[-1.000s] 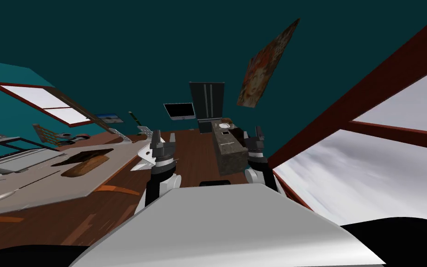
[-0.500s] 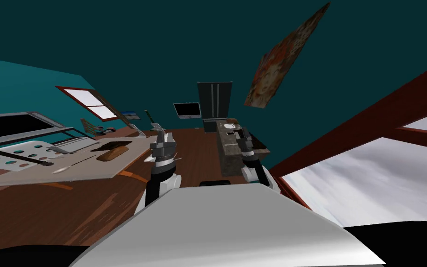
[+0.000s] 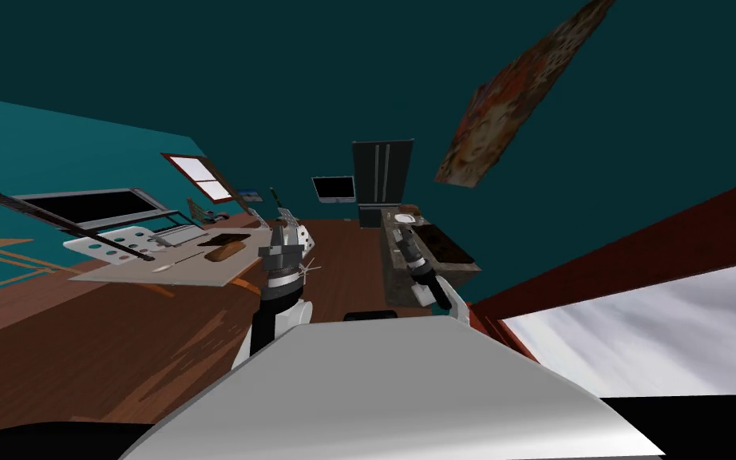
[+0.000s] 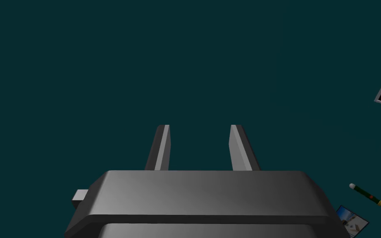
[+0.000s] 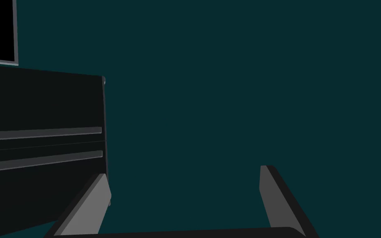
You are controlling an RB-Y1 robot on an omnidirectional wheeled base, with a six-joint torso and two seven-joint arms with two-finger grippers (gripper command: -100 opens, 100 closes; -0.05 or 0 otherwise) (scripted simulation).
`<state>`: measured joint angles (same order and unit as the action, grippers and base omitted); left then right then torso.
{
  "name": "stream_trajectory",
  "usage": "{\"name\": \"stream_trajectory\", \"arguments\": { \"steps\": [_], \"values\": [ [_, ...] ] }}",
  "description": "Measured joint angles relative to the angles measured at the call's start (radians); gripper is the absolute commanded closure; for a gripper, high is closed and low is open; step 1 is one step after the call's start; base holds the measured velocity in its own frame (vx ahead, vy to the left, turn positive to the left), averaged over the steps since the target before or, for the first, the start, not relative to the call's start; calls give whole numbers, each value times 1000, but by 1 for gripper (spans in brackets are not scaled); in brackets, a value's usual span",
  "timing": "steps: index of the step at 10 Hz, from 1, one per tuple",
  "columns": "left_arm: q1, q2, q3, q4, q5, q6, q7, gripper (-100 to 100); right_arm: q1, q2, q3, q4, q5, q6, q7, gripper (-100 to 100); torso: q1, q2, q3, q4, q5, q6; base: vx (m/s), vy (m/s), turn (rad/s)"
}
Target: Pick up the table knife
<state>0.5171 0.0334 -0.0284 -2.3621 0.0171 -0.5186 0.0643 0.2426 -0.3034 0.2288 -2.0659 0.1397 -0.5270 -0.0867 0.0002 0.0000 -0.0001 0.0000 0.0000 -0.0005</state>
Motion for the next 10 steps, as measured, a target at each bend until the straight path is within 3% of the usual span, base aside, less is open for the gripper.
{"name": "stream_trajectory", "arguments": {
  "steps": [4, 6, 10],
  "values": [
    [0, 0, 0, 0, 0, 0, 0, 0, -90, -105, 79, 104, 75, -59, 3, -100, 0, 0, 0, 0, 0, 1, -8, 4, 186],
    [0, 0, 0, 0, 0, 0, 0, 0, -143, -150, 119, 145, 112, -62, 2, -100, 0, 0, 0, 0, 0, 1, -8, 8, 211],
    [0, 0, 0, 0, 0, 0, 0, 0, -237, -252, 189, 256, 181, -128, 3, -100, 0, 0, 0, 0, 0, 1, -7, 6, 196]
  ]
}}
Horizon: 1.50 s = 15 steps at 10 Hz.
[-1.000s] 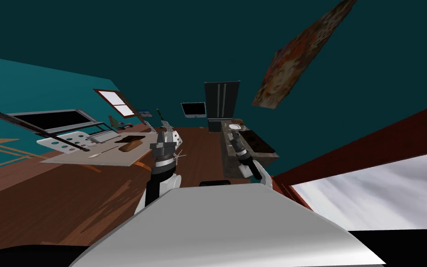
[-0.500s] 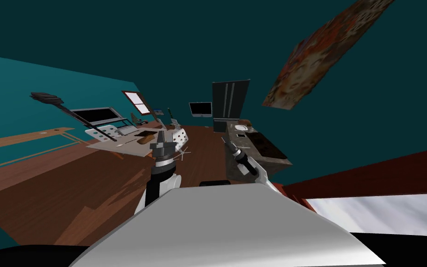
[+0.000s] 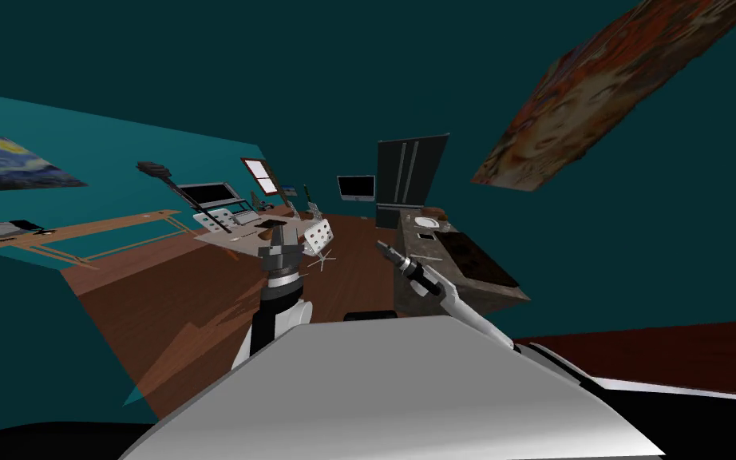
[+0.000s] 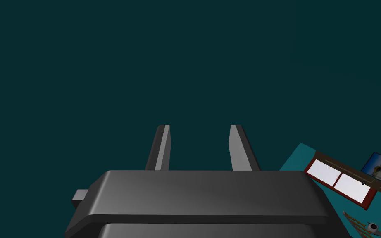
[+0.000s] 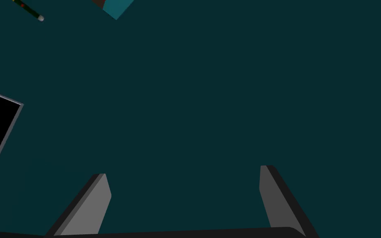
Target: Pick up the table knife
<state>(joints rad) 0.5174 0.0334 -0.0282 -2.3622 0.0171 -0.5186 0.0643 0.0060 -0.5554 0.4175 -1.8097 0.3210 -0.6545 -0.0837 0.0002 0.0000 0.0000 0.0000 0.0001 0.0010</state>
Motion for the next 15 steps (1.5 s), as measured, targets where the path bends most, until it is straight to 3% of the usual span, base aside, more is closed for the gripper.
{"name": "stream_trajectory", "arguments": {
  "steps": [4, 7, 12, 15],
  "values": [
    [0, 0, 0, 0, 0, 0, 0, 0, -97, -108, 74, 92, 72, -40, -7, -100, 0, 0, 0, 0, 0, 0, -5, 8, 197],
    [0, 0, 0, 0, 0, 0, 0, 0, -175, -178, 143, 191, 136, -88, 1, -100, 0, 0, 0, 0, 0, -1, -1, 6, 160],
    [0, 0, 0, 0, 0, 0, 0, 0, -270, -311, 233, 287, 222, -132, -6, -100, 0, 0, 0, 0, 0, 1, 1, 8, 156],
    [0, 0, 0, 0, 0, 0, 0, 0, -342, -383, 300, 374, 283, -170, -6, -100, 0, -1, 0, 0, 0, 0, 5, 4, 112]
  ]
}}
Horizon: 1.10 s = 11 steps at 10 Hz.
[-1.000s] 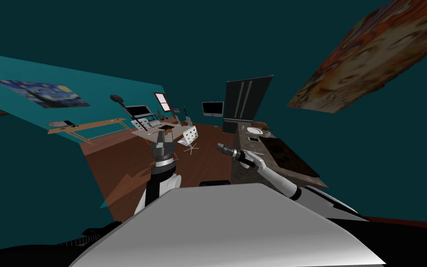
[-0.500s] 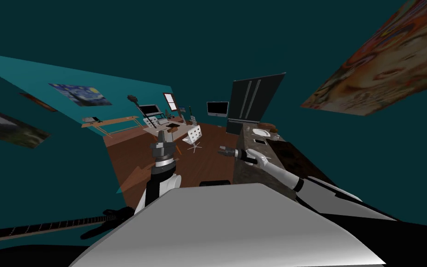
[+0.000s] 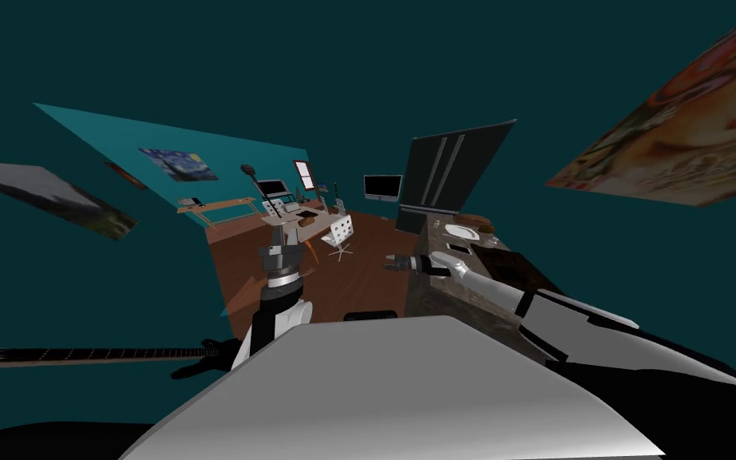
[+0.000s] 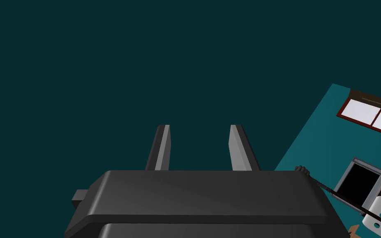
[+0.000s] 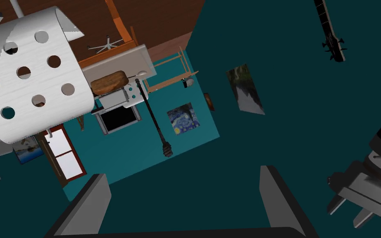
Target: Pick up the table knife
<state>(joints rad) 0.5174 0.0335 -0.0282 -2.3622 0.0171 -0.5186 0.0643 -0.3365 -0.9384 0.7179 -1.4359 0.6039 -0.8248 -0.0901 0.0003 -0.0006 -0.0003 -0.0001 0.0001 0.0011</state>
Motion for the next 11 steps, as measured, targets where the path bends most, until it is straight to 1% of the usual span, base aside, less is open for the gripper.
{"name": "stream_trajectory", "arguments": {
  "steps": [1, 2, 3, 4, 5, 6, 7, 8, 9, 10, 11],
  "values": [
    [0, 0, 0, 0, 0, 0, 0, 0, -8, -25, 13, -1, 13, 2, -6, -100, 0, 0, 0, 0, 0, 1, 5, 7, 131],
    [0, 0, 0, 0, 0, 0, 0, 0, -29, -69, 34, 11, 32, -9, -11, -100, 0, 0, 0, 0, 0, 0, 6, 2, 66],
    [0, 0, 0, 0, 0, 0, 0, 0, -45, -80, 50, 31, 46, -17, -13, -100, 0, 0, 0, 0, 0, 1, 0, 0, 0],
    [0, 0, 0, 0, 0, 0, 0, 0, -54, -76, 55, 55, 51, -23, -10, -100, 0, 0, 0, 0, 0, 1, 5, 8, 129],
    [0, 0, 0, 0, 0, 0, 0, 0, -69, -100, 76, 81, 69, -34, -5, -100, 0, 0, 0, 0, 0, 0, 14, 5, 163],
    [0, 0, 0, 0, 0, 0, 0, 0, -88, -137, 102, 107, 95, -51, 0, -100, 0, 0, 0, 0, 0, 0, 13, 0, 56],
    [0, 0, 0, 0, 0, 0, 0, 0, -109, -155, 123, 122, 113, -54, -8, -100, 0, 0, 0, 0, 0, 1, 12, 4, 90],
    [0, 0, 0, 0, 0, 0, 0, 0, -136, -175, 154, 143, 141, -55, -18, -100, 0, 0, 0, 0, 0, 0, 11, 1, 44],
    [0, 0, 0, 0, 0, 0, 0, 0, -139, -186, 166, 169, 150, -63, -11, -100, 0, 0, 0, 0, 0, 1, 11, 4, 66],
    [0, 0, 0, 0, 0, 0, 0, 0, -157, -219, 189, 182, 170, -69, -15, -100, 0, 0, 0, 0, 0, 1, 10, -1, 34],
    [0, 0, 0, 0, 0, 0, 0, 0, -173, -228, 202, 206, 182, -79, -19, -100, 0, 0, 0, 0, 0, 1, 12, 2, 59]
  ]
}}
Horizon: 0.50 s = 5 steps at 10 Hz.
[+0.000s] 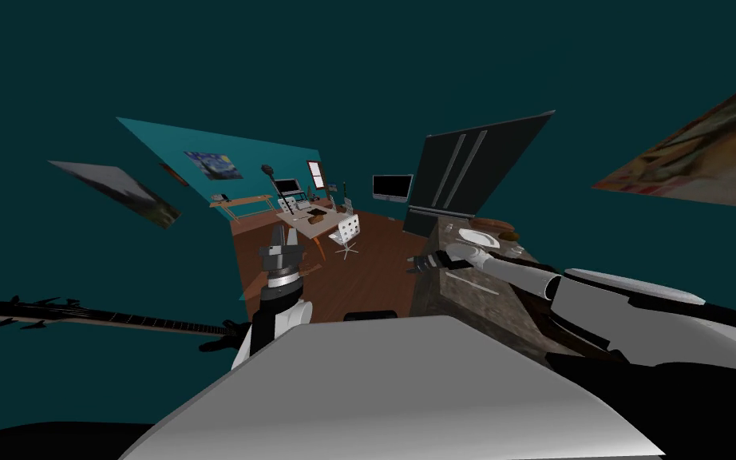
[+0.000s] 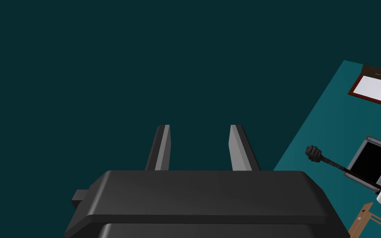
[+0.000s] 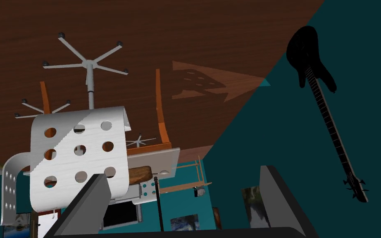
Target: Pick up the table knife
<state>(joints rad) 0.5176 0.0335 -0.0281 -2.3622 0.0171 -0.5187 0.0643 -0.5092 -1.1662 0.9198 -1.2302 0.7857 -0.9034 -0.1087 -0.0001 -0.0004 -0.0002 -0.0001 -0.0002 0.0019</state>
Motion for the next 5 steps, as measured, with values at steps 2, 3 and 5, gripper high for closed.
{"name": "stream_trajectory", "arguments": {
  "steps": [2, 3, 5],
  "values": [
    [0, 0, 0, 0, 0, 0, 0, 0, -31, -60, 47, 52, 41, -28, 3, -100, 0, 0, 0, 0, 0, 0, 16, -3, 45],
    [0, 0, 0, 0, 0, 0, 0, 0, -42, -65, 66, 73, 56, -29, 2, -100, 0, 0, 0, 0, 0, 0, 15, -1, 38],
    [0, 0, 0, 0, 0, 0, 0, 0, -78, -96, 117, 153, 99, -60, 15, -100, 0, 0, 0, 0, 0, 0, 18, -5, 37]
  ]
}}
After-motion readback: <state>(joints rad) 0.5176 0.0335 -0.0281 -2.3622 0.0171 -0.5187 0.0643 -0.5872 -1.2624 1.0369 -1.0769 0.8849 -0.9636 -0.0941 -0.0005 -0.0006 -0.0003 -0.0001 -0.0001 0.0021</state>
